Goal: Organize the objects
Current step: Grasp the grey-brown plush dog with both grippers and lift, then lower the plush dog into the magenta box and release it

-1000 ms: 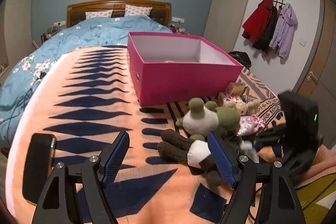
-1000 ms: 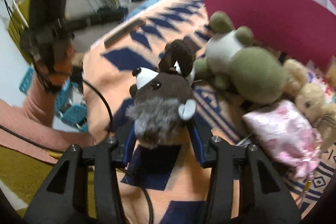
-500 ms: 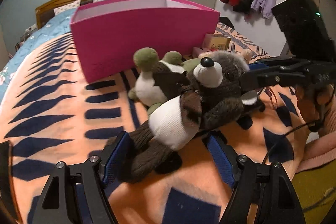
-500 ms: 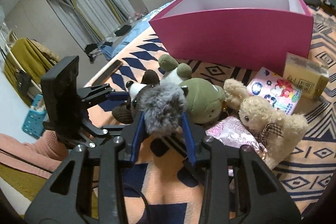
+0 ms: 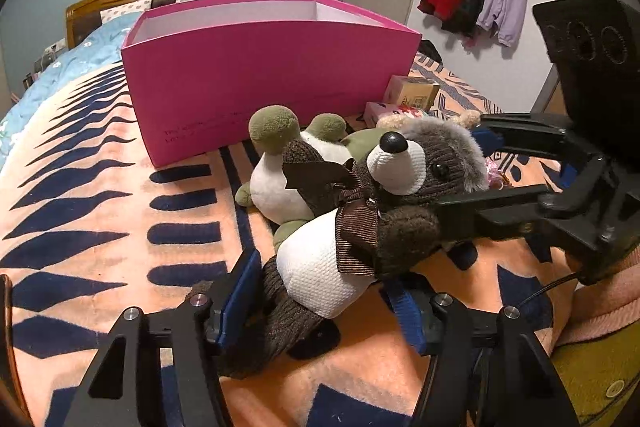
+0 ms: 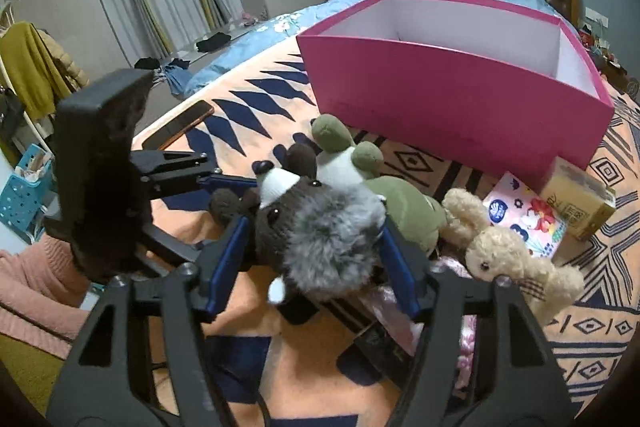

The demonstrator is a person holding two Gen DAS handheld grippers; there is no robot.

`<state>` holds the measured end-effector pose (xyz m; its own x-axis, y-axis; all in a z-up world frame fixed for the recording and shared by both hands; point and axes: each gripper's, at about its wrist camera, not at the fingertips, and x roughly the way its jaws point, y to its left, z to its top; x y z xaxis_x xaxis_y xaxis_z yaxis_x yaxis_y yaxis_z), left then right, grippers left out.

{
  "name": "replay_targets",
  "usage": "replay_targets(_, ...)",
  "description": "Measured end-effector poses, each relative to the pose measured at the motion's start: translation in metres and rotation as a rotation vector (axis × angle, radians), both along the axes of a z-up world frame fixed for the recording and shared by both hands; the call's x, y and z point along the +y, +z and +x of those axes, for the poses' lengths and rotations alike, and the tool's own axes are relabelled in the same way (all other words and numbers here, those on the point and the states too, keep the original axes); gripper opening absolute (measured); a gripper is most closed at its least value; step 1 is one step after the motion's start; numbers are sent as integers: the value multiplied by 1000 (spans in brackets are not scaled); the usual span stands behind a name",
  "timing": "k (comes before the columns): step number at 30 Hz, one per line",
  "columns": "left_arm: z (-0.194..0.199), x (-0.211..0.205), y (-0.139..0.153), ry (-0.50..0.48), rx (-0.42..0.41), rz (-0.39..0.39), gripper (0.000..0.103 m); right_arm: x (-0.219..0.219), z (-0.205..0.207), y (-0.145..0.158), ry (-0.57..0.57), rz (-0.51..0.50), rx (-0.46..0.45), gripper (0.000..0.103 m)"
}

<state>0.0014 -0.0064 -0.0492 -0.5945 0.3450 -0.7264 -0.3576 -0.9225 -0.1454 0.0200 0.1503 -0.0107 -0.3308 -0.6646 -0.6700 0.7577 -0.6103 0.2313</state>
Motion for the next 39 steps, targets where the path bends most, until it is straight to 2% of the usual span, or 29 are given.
replay_targets(6,6,-9,16,-8,35,25,67,15,-6,12,1,-76,-24,53)
replay_targets(13,-3,-17,61,11,149,11,68,32,-23,56,-34,-192,44,53)
replay_targets(15,-14,-22,73,27,167,21,67,34,-32,65,-36,-217,55,53)
replay_targets(19,-48,-31,96,52,194,37,57,28,-60,83,-38,-253,65,53)
replay_targets(22,-73,-37,104,55,182,59,51,25,-80,91,-45,-265,71,53)
replay_targets(28,-121,-45,112,101,170,3,44,12,-127,94,-49,-272,40,53)
replay_targets(39,-199,-55,85,155,36,-63,39,-19,-206,66,-50,-157,-54,53)
